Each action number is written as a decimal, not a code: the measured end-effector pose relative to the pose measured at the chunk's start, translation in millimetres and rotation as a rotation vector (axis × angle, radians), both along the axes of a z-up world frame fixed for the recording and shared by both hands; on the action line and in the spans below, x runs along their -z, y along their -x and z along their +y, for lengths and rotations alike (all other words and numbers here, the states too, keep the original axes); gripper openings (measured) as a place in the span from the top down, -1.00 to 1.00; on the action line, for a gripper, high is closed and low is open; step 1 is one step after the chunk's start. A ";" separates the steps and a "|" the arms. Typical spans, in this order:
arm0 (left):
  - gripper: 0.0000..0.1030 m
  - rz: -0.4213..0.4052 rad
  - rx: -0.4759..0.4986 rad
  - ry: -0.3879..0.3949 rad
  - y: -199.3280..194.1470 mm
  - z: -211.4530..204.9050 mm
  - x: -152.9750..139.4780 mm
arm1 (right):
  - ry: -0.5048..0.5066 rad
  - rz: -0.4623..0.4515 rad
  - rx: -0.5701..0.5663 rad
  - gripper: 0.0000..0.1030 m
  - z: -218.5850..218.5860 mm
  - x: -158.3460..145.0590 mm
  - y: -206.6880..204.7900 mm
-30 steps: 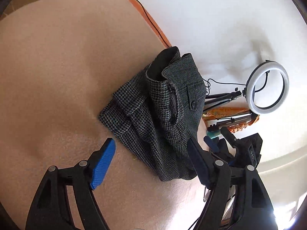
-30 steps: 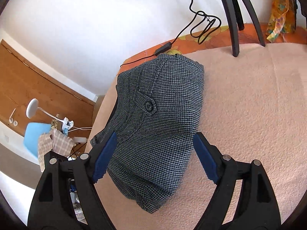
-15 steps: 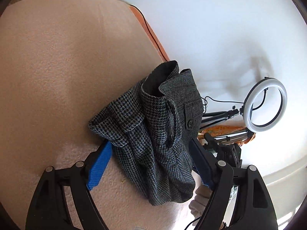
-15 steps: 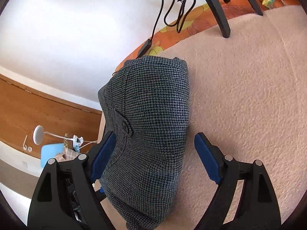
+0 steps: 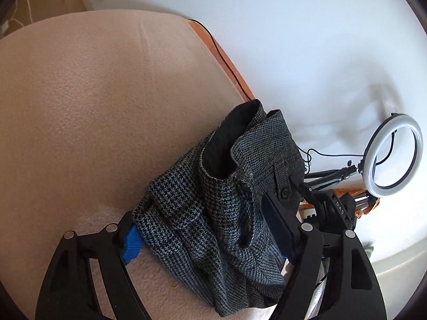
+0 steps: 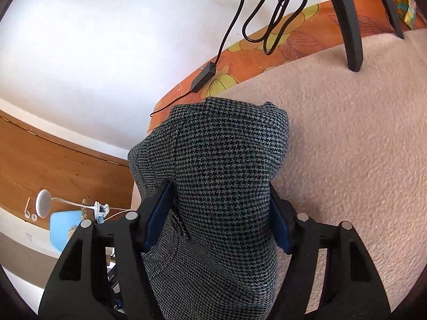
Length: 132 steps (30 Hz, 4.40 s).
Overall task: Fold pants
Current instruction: 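Grasp the folded shorts with the left tool while the right tool grasps too, then carry the folded shorts with both tools onto the black clothes stack, then open both tools and release the shorts on the stack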
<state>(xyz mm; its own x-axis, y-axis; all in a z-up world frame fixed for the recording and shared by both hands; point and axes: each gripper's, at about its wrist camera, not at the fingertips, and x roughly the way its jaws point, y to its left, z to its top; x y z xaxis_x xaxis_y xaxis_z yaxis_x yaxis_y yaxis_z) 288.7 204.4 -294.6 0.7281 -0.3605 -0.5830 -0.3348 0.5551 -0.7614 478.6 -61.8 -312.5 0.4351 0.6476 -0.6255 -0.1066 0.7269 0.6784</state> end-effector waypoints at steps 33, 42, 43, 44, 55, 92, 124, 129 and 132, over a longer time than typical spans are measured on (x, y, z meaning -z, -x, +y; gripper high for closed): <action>0.51 -0.234 0.443 -0.141 19.8 -181.8 -103.9 | 0.279 -0.360 0.006 0.55 -139.4 -187.6 126.2; 0.51 -0.310 0.615 -0.165 6.7 -311.7 -138.6 | 0.312 -0.432 0.138 0.55 -270.6 -237.6 168.6; 0.51 -0.322 0.632 -0.173 5.9 -326.9 -142.2 | 0.312 -0.437 0.156 0.55 -285.5 -241.1 171.7; 0.51 -0.332 0.646 -0.180 3.7 -341.9 -145.5 | 0.315 -0.441 0.173 0.55 -300.6 -244.2 174.4; 0.51 -0.406 0.748 -0.210 -15.2 -479.5 -160.5 | 0.395 -0.470 0.288 0.56 -434.7 -270.5 189.2; -0.05 -0.328 0.815 -0.512 -16.4 -537.6 -143.1 | 0.669 -0.294 0.509 -0.48 -537.3 -211.7 193.4; -0.69 -0.576 0.789 -0.740 177.0 -441.3 -231.6 | 0.844 -0.454 0.662 -1.00 -341.2 -254.8 478.7; -0.97 -0.565 0.785 -0.715 203.4 -424.0 -229.2 | 0.803 -0.459 0.708 -1.00 -327.9 -248.9 511.8; -0.98 -0.573 0.754 -0.721 216.2 -414.0 -228.5 | 0.809 -0.469 0.733 -1.00 -319.3 -245.7 528.1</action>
